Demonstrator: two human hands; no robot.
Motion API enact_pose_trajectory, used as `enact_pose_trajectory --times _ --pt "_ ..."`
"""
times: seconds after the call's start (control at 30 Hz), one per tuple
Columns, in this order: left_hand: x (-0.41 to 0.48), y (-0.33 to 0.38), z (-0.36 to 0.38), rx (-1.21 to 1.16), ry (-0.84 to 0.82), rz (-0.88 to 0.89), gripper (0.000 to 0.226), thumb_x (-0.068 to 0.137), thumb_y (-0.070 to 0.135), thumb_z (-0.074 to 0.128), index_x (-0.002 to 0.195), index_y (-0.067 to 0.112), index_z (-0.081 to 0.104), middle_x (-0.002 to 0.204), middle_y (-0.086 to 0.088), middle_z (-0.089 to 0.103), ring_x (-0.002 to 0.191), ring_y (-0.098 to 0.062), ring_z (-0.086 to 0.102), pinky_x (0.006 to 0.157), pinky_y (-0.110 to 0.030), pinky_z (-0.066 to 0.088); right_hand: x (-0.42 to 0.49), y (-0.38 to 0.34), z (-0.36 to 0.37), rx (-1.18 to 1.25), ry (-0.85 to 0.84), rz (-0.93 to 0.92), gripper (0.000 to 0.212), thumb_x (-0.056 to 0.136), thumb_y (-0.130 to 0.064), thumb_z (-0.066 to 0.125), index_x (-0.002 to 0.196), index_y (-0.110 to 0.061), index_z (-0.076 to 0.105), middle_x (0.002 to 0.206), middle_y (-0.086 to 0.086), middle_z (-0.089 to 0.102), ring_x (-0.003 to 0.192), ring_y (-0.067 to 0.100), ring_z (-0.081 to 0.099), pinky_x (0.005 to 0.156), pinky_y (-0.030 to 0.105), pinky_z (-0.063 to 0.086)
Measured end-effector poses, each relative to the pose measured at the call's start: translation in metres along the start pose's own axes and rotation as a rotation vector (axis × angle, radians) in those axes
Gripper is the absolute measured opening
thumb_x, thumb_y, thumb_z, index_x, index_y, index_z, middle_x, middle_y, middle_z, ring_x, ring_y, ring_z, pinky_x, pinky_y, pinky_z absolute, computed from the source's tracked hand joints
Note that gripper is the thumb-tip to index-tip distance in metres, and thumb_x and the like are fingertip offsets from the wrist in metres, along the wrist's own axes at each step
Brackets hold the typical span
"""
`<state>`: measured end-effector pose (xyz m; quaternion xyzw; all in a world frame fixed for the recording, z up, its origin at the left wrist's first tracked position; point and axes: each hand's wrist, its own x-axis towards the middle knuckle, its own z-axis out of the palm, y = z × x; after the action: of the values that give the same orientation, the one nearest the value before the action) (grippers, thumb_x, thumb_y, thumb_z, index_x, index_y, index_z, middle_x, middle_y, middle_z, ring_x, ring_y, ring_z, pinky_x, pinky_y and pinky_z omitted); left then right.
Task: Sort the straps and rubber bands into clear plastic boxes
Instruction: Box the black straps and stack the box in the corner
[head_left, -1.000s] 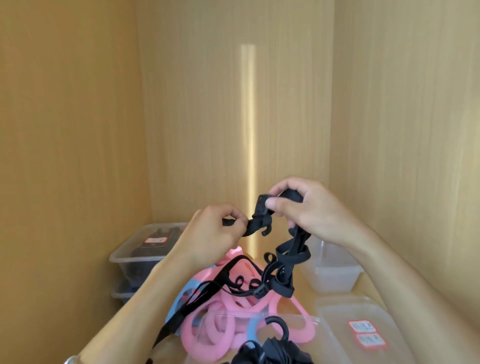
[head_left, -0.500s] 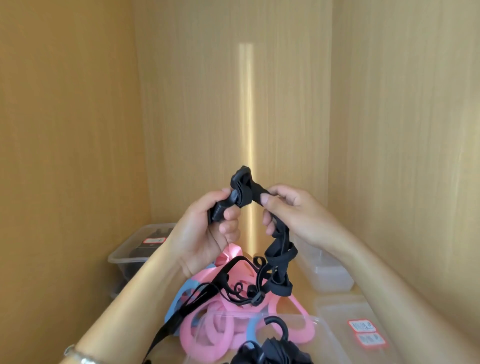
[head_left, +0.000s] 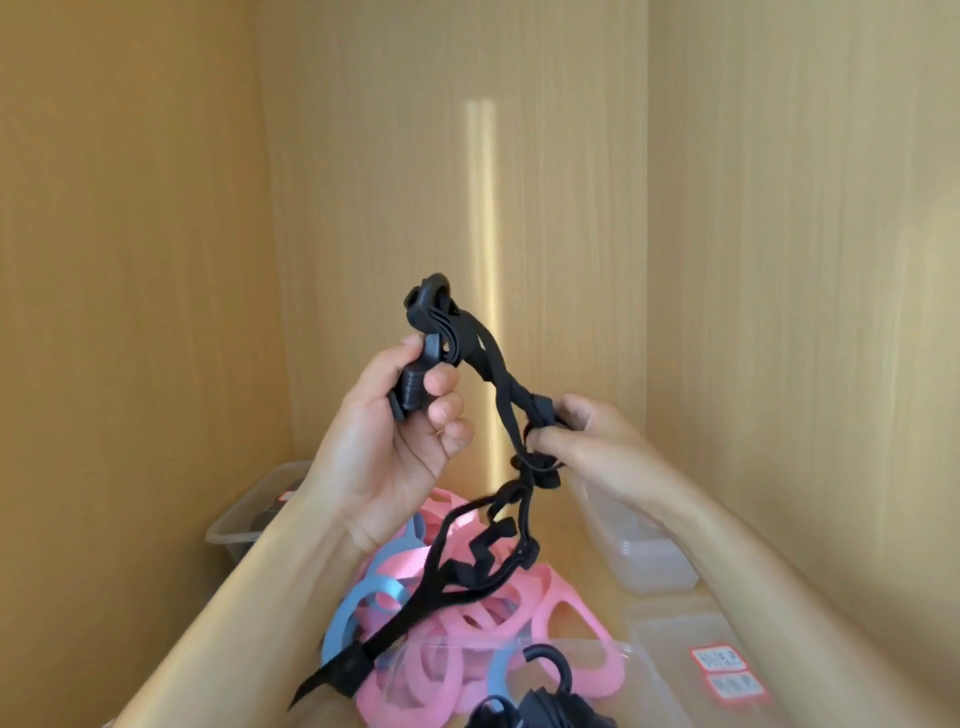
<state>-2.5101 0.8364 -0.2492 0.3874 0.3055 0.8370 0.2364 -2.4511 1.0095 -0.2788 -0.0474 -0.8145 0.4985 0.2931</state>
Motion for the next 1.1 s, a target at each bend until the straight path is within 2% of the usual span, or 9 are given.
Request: enact_pose_trajectory --times 0.3,0.37,0.43,0.5,0.6,0.7,0.83,0.97,1.1 --pt "-0.011 0.003 0.024 0.021 -0.143 0.011 0.03 0.084 0.029 0.05 0.056 0.023 0.059 0.054 0.008 0.044 0.041 -0.005 0.04 0.045 -0.017 0.038 0.006 -0.004 -0.021 -0.081 0.755 -0.336 0.001 0.093 -0.031 0.061 0.092 -0.032 0.06 0.093 -0.02 0.049 0.079 -0.005 0.054 0.063 0.013 0.039" --pt "-0.012 0.003 0.027 0.042 -0.142 0.018 0.024 0.084 0.029 0.05 0.063 0.022 0.058 0.055 0.007 0.045 0.042 -0.005 0.041 0.044 -0.017 0.038 0.007 -0.003 -0.018 -0.178 0.647 -0.327 0.005 0.095 -0.031 0.058 0.09 -0.033 0.06 0.092 -0.018 0.051 0.079 -0.001 0.055 0.063 0.015 0.04" --pt "-0.011 0.0 0.025 0.087 -0.094 0.009 0.019 0.089 0.029 0.049 0.073 0.021 0.054 0.057 0.006 0.046 0.044 -0.006 0.042 0.045 -0.017 0.039 0.007 0.002 -0.009 -0.357 0.277 -0.158 0.015 0.097 -0.03 0.054 0.088 -0.035 0.066 0.093 -0.009 0.066 0.084 0.013 0.063 0.071 0.024 0.048" --pt "-0.006 -0.006 0.016 0.168 0.009 -0.018 0.018 0.095 0.028 0.048 0.08 0.019 0.052 0.06 0.005 0.048 0.046 -0.007 0.042 0.045 -0.017 0.039 0.005 0.006 -0.001 -0.527 0.017 -0.053 0.022 0.098 -0.024 0.05 0.106 -0.03 0.07 0.113 -0.002 0.07 0.105 0.018 0.063 0.085 0.03 0.048" --pt "-0.002 -0.011 0.003 0.308 0.148 -0.09 0.017 0.097 0.028 0.049 0.085 0.017 0.054 0.061 0.004 0.05 0.047 -0.008 0.041 0.045 -0.018 0.036 0.0 -0.003 0.004 -0.352 -0.009 -0.108 0.051 0.092 -0.015 0.048 0.141 -0.03 0.046 0.137 -0.012 0.052 0.124 0.006 0.049 0.099 0.024 0.04" --pt "-0.003 -0.009 -0.001 0.357 0.106 -0.193 0.015 0.094 0.028 0.052 0.088 0.015 0.057 0.06 0.002 0.049 0.045 -0.007 0.039 0.043 -0.018 0.032 -0.006 -0.015 0.01 -0.022 -0.163 -0.121 0.069 0.076 -0.027 0.062 0.14 -0.043 0.038 0.128 -0.018 0.054 0.121 0.002 0.052 0.106 0.036 0.042" --pt "-0.006 -0.006 0.002 0.439 0.006 -0.279 0.03 0.082 0.032 0.06 0.1 0.008 0.058 0.058 0.0 0.05 0.041 -0.008 0.039 0.04 -0.017 0.03 -0.013 -0.017 0.032 0.014 -0.183 -0.191 0.034 0.074 -0.023 0.066 0.105 -0.035 0.056 0.093 -0.017 0.065 0.102 0.008 0.063 0.098 0.039 0.048" --pt "-0.007 -0.001 0.0 0.403 -0.036 -0.363 0.035 0.076 0.031 0.062 0.102 0.008 0.058 0.055 -0.001 0.047 0.038 -0.009 0.035 0.041 -0.019 0.026 -0.014 -0.021 0.039 -0.08 -0.101 -0.108 0.01 0.079 -0.024 0.058 0.084 -0.031 0.063 0.079 -0.014 0.067 0.078 0.001 0.062 0.08 0.028 0.048" --pt "-0.003 0.003 -0.002 0.286 -0.124 -0.329 0.023 0.076 0.027 0.071 0.087 0.013 0.056 0.058 0.001 0.046 0.043 -0.01 0.036 0.051 -0.024 0.031 -0.017 -0.024 0.035 -0.15 -0.092 0.008 0.019 0.089 -0.008 0.047 0.081 -0.011 0.064 0.071 0.001 0.065 0.07 0.011 0.059 0.073 0.029 0.048"
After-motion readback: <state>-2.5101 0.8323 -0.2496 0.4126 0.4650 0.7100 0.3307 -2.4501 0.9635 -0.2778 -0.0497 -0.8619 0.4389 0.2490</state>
